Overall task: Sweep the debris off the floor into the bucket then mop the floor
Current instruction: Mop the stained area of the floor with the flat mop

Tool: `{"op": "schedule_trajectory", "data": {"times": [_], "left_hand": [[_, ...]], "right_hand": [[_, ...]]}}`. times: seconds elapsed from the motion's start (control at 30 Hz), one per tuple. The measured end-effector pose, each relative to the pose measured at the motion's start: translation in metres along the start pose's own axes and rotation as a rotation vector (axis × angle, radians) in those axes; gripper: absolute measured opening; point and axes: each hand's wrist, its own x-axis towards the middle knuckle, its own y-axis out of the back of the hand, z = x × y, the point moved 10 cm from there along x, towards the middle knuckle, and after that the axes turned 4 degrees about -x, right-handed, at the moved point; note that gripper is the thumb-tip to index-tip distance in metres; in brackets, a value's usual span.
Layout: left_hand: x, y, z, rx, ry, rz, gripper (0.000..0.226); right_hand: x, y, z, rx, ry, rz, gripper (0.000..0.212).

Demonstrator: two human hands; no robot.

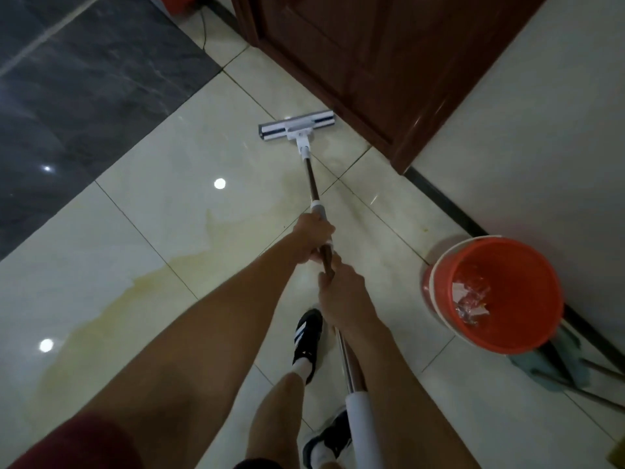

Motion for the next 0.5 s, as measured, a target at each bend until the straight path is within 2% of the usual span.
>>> {"op": "schedule_trajectory", "data": {"times": [0.17, 0.27, 0.5], "left_hand": [[0.032, 0.036, 0.048, -0.025, -0.005, -0.001, 0.018], [0.034, 0.042, 0.034, 0.05, 0.011, -0.02, 0.006], [0.012, 0.025, 0.01, 0.084, 0.035, -0.076, 0.02]], "right_hand": [[0.051, -0.001, -0.042, -0.002, -0.021, -0.017, 0.036], [0.041, -0.02, -0.042, 0.005, -0.08, -0.029, 0.043], [0.017, -0.031, -0.018, -0.048, -0.122, -0.042, 0.049]]}}
